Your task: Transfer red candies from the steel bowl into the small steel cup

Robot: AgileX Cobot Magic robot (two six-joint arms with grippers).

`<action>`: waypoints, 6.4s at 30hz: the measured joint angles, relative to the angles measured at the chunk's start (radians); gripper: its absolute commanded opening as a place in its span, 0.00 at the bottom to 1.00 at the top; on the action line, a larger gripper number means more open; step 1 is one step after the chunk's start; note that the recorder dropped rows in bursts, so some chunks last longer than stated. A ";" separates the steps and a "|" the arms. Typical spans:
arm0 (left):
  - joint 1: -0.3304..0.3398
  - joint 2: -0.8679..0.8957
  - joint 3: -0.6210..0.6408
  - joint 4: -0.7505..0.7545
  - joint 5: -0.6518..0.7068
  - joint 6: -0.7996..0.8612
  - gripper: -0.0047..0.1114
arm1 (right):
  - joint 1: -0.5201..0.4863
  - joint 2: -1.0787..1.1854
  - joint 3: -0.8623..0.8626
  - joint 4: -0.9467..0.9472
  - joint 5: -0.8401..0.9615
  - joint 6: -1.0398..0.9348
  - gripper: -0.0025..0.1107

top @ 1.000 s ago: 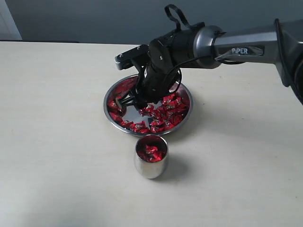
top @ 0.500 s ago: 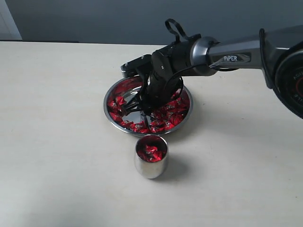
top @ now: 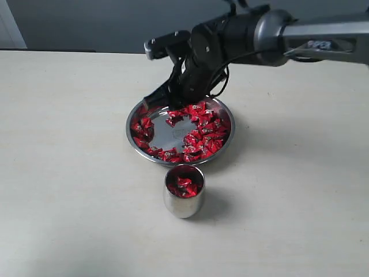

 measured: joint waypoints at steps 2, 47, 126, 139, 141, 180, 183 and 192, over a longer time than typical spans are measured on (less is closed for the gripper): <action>0.000 0.000 0.000 0.000 0.000 0.000 0.04 | 0.003 -0.058 0.000 0.007 0.038 0.002 0.03; 0.000 0.000 0.000 0.000 0.000 0.000 0.04 | 0.205 -0.412 0.475 0.054 -0.127 -0.097 0.35; 0.000 0.000 0.000 0.000 0.000 0.000 0.04 | -0.075 0.246 -0.091 0.145 -0.181 0.037 0.35; 0.000 0.000 0.000 0.000 0.000 0.000 0.04 | -0.075 0.253 -0.091 0.147 -0.179 0.037 0.02; 0.000 0.000 0.000 0.000 0.000 0.000 0.04 | -0.075 0.249 -0.091 0.147 -0.164 0.037 0.02; 0.000 0.000 0.000 0.000 0.000 0.000 0.04 | -0.036 0.284 -0.224 0.082 -0.101 0.035 0.34; 0.000 0.000 0.000 0.000 0.000 0.000 0.04 | -0.038 0.294 -0.224 0.082 -0.087 0.035 0.34; 0.000 0.000 0.000 0.000 0.000 0.000 0.04 | -0.038 0.325 -0.235 0.082 -0.096 0.037 0.34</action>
